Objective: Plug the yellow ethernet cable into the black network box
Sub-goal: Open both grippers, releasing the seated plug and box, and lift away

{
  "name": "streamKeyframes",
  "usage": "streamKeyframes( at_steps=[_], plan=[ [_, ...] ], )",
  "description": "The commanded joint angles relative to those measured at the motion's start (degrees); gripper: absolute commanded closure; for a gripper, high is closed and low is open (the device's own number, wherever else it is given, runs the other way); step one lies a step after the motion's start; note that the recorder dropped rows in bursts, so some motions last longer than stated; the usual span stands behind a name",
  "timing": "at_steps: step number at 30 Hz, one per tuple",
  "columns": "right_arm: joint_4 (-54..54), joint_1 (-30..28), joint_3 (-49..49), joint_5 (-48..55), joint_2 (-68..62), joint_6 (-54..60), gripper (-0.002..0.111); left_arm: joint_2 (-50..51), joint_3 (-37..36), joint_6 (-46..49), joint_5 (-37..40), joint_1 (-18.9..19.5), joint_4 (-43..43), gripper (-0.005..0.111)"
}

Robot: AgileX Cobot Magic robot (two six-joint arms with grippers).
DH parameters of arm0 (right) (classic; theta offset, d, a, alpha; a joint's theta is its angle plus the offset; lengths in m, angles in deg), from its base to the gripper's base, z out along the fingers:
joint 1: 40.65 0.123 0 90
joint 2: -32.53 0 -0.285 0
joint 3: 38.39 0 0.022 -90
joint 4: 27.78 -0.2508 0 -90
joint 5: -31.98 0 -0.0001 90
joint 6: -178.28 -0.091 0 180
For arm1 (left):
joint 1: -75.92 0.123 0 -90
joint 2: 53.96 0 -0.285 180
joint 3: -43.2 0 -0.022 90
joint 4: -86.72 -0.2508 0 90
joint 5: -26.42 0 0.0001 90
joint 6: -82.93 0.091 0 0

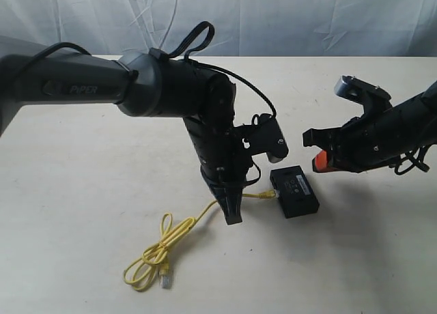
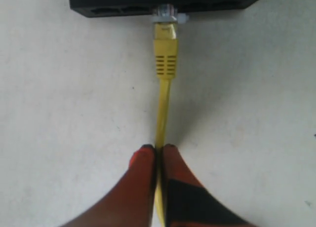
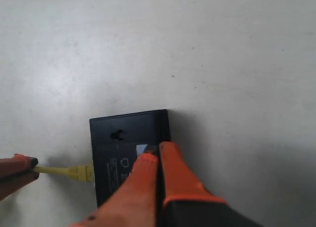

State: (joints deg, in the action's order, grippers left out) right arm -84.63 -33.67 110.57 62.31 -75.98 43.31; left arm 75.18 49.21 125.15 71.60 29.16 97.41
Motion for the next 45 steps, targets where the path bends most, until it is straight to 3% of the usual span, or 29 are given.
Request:
streamKeyframes(
  at_steps=[1, 8, 15, 18, 22, 25, 35, 40, 45],
  plan=[
    [0.5, -0.4, -0.2, 0.3, 0.5, -0.1, 0.109, -0.7, 0.2, 0.0, -0.3, -0.1, 0.6, 0.102],
    [0.5, -0.4, -0.2, 0.3, 0.5, -0.1, 0.109, -0.7, 0.2, 0.0, -0.3, -0.1, 0.6, 0.07],
    [0.5, -0.4, -0.2, 0.8, 0.6, -0.1, 0.109, -2.0, 0.2, -2.4, -0.1, -0.1, -1.6, 0.067],
    [1.1, -0.4, -0.2, 2.5, 1.8, -0.1, 0.109, -4.4, 0.2, -10.8, 0.0, -0.1, -7.6, 0.07],
    [3.0, -0.4, -0.2, 4.0, 5.9, -0.3, 0.109, -8.6, 0.2, -22.9, 2.1, 0.9, -16.5, 0.09],
    [5.9, -0.4, -0.2, 5.3, 9.8, -2.7, 0.109, -11.7, 0.2, -26.8, 3.9, 3.4, -16.2, 0.107],
    [30.9, -0.4, -0.2, 9.4, 27.4, -23.4, 0.109, -23.4, -3.6, -38.8, 5.3, 15.2, -15.9, 0.107],
    [44.4, -0.4, -0.2, 12.2, 38.4, -34.1, 0.109, -32.2, -10.4, -42.8, 1.0, 19.9, -15.9, 0.107],
    [54.1, -0.4, -2.5, 12.5, 50.4, -39.5, 0.109, -43.3, -19.9, -46.8, -5.6, 21.5, -18.0, 0.107]
  ],
)
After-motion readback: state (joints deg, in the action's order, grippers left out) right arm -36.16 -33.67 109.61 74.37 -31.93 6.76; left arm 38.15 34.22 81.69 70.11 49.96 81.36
